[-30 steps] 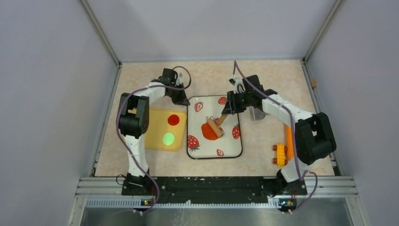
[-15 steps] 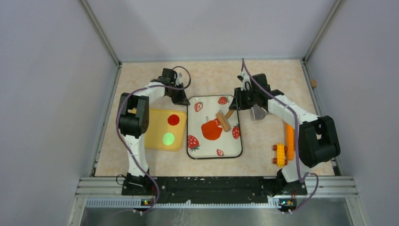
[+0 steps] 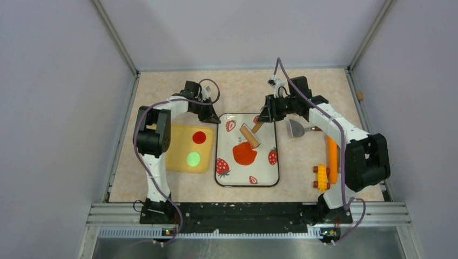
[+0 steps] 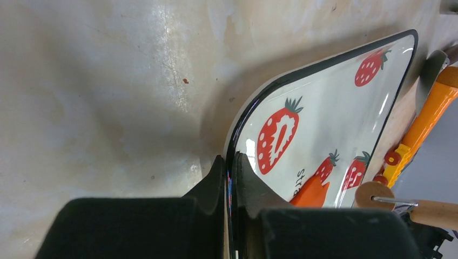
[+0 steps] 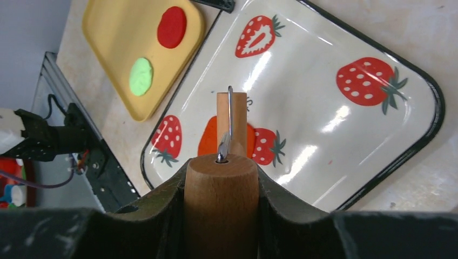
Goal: Roll out the dumpling wrappers from the dough
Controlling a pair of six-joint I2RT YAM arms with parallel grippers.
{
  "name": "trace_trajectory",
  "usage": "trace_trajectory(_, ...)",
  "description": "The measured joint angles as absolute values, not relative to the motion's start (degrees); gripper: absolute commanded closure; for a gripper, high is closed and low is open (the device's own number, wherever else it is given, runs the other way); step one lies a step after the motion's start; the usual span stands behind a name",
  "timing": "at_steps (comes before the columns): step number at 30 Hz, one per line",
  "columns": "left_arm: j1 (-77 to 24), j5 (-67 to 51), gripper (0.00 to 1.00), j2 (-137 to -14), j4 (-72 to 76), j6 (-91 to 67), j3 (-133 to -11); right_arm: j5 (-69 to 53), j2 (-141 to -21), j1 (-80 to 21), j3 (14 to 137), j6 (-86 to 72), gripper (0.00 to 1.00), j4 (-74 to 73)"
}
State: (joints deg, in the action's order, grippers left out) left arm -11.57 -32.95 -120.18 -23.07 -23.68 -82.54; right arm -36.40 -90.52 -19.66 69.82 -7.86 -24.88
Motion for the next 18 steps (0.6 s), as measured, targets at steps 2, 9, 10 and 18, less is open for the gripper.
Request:
trace_trajectory(2,-11.70,-32.88,1.00,-120.18,-23.03,-23.75,-82.50,-37.69,-91.00,-20.05,69.82,-9.63,1.00,-24.18)
trace_trajectory(9,-11.84,-31.00,1.00,-120.18,-23.92,-24.32,-83.00,-38.35,-97.38,-22.63,69.80,-14.24,1.00,-22.52)
trace_trajectory(10,-11.90,-30.74,1.00,-120.18,-24.12,-24.36,-83.15,-37.89,-98.08,-22.98,69.78,-14.46,1.00,-22.70)
trace_trajectory(18,-11.99,-30.33,1.00,-120.40,-24.91,-24.99,-83.72,-35.64,-100.01,-26.06,67.59,-16.36,1.00,-19.42)
